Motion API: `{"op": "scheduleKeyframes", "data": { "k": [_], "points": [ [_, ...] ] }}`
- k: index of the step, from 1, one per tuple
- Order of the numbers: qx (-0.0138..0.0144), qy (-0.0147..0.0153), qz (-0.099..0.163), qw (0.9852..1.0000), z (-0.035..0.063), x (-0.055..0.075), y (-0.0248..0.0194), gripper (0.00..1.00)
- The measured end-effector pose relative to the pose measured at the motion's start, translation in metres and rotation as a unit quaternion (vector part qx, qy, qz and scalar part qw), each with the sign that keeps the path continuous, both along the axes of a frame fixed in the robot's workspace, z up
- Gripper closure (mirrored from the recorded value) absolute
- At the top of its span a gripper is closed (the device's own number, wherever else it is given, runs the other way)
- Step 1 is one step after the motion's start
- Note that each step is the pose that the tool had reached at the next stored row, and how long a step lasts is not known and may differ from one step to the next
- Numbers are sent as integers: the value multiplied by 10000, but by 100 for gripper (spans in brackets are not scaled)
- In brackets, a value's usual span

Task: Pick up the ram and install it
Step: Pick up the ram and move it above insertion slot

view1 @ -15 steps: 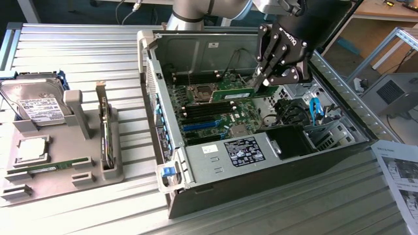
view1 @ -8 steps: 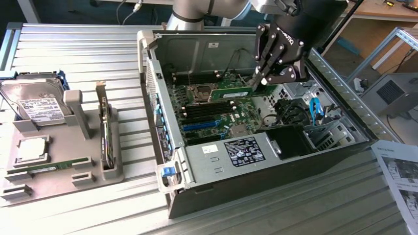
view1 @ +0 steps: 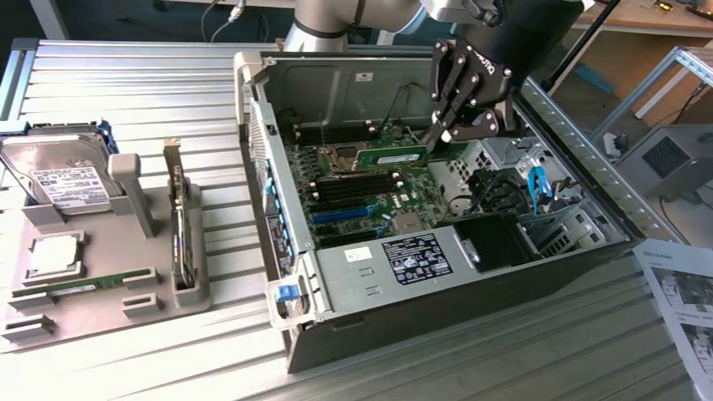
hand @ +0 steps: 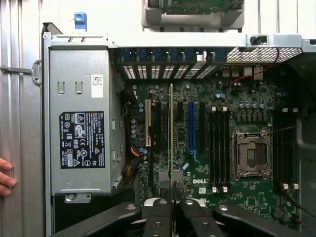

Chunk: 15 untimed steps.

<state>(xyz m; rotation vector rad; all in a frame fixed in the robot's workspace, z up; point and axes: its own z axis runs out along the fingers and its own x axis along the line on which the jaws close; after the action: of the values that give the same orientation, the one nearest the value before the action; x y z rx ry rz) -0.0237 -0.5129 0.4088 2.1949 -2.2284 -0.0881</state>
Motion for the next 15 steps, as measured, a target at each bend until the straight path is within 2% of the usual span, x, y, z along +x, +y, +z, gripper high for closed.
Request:
{"op": "scheduleKeyframes", "data": {
  "k": [15],
  "points": [
    [2, 0, 0, 10000, -45, 0, 194, 88]
  ]
}}
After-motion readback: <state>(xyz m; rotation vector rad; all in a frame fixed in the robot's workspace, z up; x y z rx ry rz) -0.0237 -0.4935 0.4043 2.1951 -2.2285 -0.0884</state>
